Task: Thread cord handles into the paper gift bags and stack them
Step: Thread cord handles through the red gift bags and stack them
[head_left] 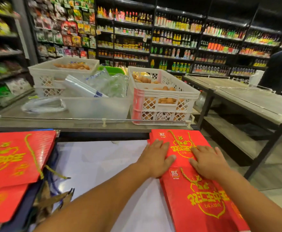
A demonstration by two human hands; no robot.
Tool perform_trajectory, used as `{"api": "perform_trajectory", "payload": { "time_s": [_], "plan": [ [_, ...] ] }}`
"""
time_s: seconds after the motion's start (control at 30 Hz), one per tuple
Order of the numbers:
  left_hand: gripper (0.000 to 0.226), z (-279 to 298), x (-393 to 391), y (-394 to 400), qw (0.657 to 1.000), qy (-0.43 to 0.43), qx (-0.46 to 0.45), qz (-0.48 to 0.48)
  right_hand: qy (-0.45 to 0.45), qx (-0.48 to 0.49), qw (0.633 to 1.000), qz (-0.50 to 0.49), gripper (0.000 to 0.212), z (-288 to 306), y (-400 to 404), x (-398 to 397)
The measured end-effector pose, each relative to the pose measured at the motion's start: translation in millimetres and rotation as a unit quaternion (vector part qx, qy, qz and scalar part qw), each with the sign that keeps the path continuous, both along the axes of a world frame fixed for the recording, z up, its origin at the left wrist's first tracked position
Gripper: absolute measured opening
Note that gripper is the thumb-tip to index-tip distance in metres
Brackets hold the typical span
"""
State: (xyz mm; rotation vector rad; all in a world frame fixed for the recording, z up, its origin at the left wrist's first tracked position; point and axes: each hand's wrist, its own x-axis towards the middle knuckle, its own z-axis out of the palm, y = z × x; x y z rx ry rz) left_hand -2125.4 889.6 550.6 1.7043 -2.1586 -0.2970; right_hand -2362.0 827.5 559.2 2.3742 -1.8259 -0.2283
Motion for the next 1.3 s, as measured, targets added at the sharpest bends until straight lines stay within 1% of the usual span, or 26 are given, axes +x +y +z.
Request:
{"api": "perform_trajectory", "payload": {
  "time_s": [0.07, 0.13, 0.17, 0.2, 0.27, 0.33, 0.43, 0.57, 0.63, 0.67, 0.73, 0.77, 0.83, 0.9, 1.0, 1.07, 1.13, 1.2, 1.23, 1.3],
  "plan": [
    [0.065, 17, 32, 17, 0.999, 0.026, -0.033, 0.017, 0.029, -0.026, 0.999, 0.002, 0.055, 24, 8, 24],
    [0.053, 30, 71, 40, 0.996, 0.041, -0.070, 0.045, 0.018, -0.097, 0.994, 0.048, 0.045, 44, 21, 60],
    [0.048, 34, 93, 52, 0.993, 0.047, -0.085, 0.066, -0.025, -0.126, 0.988, 0.084, 0.040, 51, 28, 83],
    [0.045, 38, 114, 65, 0.990, 0.058, -0.093, 0.089, -0.091, -0.133, 0.980, 0.119, 0.034, 55, 37, 107],
    [0.042, 46, 159, 93, 0.983, 0.088, -0.102, 0.127, -0.220, -0.088, 0.956, 0.175, 0.029, 57, 59, 163],
    [0.045, 50, 204, 120, 0.976, 0.101, -0.113, 0.157, -0.298, -0.024, 0.928, 0.225, 0.030, 52, 81, 217],
    [0.054, 49, 271, 163, 0.968, 0.076, -0.130, 0.198, -0.342, 0.056, 0.900, 0.265, 0.030, 37, 117, 290],
    [0.059, 46, 347, 222, 0.943, 0.030, -0.146, 0.297, -0.398, 0.128, 0.870, 0.260, 0.042, 16, 153, 361],
    [0.057, 41, 382, 249, 0.916, 0.006, -0.119, 0.383, -0.421, 0.176, 0.857, 0.240, 0.048, 13, 164, 385],
    [0.058, 38, 398, 261, 0.898, 0.005, -0.089, 0.432, -0.426, 0.198, 0.852, 0.228, 0.049, 12, 169, 395],
    [0.064, 29, 423, 281, 0.865, 0.021, -0.048, 0.500, -0.448, 0.234, 0.837, 0.212, 0.044, 6, 175, 410],
    [0.065, 24, 431, 288, 0.855, 0.035, -0.039, 0.516, -0.461, 0.247, 0.827, 0.208, 0.040, 5, 179, 414],
    [0.063, 18, 437, 296, 0.845, 0.062, -0.025, 0.530, -0.483, 0.264, 0.811, 0.196, 0.045, -5, 178, 421],
    [0.059, 14, 440, 297, 0.843, 0.075, -0.038, 0.532, -0.497, 0.262, 0.807, 0.183, 0.044, -10, 178, 424],
    [0.055, 13, 440, 292, 0.837, 0.077, -0.050, 0.539, -0.523, 0.254, 0.796, 0.168, 0.031, -6, 182, 425],
    [0.057, 13, 436, 289, 0.838, 0.072, -0.037, 0.539, -0.535, 0.252, 0.791, 0.156, 0.030, -4, 183, 424],
    [0.059, 14, 429, 285, 0.840, 0.073, -0.034, 0.536, -0.560, 0.250, 0.775, 0.154, 0.030, -3, 183, 421],
    [0.061, 17, 424, 282, 0.836, 0.083, -0.056, 0.539, -0.583, 0.257, 0.754, 0.157, 0.029, -1, 183, 417],
    [0.061, 20, 421, 281, 0.830, 0.103, -0.080, 0.543, -0.589, 0.257, 0.749, 0.160, 0.028, 1, 183, 414],
    [0.059, 30, 414, 278, 0.811, 0.171, -0.149, 0.539, -0.602, 0.243, 0.739, 0.179, 0.027, 6, 179, 404]
  ]
}}
